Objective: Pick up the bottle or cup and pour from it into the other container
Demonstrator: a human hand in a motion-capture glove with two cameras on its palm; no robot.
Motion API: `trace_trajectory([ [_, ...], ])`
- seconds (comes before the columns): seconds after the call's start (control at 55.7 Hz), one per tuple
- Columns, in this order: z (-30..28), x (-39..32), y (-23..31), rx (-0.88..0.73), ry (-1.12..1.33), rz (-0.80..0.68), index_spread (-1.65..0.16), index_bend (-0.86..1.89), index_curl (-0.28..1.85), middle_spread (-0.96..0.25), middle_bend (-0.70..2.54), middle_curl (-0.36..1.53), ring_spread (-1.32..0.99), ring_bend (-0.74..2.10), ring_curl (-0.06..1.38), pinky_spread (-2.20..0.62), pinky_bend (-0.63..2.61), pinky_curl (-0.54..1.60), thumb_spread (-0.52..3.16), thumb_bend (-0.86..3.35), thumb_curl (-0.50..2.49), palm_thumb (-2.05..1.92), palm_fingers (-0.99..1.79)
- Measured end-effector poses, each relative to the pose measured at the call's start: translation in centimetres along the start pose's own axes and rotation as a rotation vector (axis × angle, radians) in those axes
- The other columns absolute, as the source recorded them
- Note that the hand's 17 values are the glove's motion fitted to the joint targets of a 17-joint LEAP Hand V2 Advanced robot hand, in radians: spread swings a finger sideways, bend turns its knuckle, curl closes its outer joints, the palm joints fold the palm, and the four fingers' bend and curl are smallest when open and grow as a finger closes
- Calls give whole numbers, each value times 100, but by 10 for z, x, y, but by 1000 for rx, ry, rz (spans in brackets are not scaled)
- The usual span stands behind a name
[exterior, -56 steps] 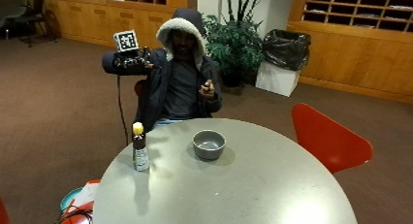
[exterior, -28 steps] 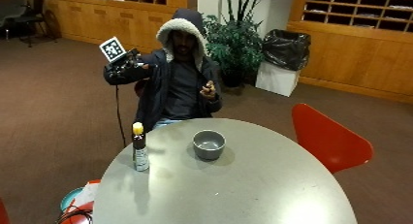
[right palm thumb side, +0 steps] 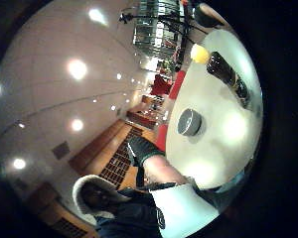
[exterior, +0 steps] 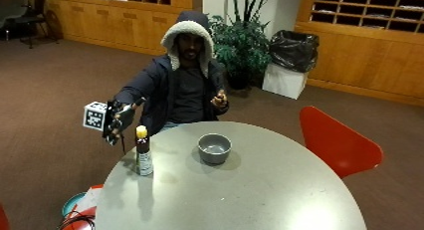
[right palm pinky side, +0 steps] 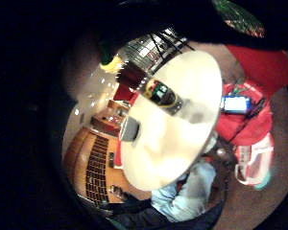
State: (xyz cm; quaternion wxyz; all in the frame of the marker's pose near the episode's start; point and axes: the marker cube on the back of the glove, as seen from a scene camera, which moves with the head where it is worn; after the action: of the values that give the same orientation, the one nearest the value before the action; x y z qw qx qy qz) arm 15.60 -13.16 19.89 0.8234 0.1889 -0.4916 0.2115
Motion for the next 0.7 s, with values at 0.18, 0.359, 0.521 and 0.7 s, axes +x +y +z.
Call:
trace_trajectory([
  [0.18, 38, 51, -19, 3, -137, 191, -32, 48, 37, -8, 17, 26, 18, 16, 9, 38, 28, 31, 81, -3, 36, 38, 23],
  [0.359, 67, 74, -46, -44, -119, 229, -31, 48, 37, -8, 17, 26, 18, 16, 9, 38, 29, 32, 79, -3, 37, 42, 25],
  [0.521, 85, 85, -60, -59, -103, 216, -31, 36, 35, -10, 19, 27, 16, 28, 15, 37, 27, 32, 78, -2, 38, 49, 43],
  [0.7, 96, 92, -70, 24, -80, 198, -29, 19, 32, -15, 24, 31, 4, 45, 23, 33, 22, 31, 77, 5, 42, 74, 87],
])
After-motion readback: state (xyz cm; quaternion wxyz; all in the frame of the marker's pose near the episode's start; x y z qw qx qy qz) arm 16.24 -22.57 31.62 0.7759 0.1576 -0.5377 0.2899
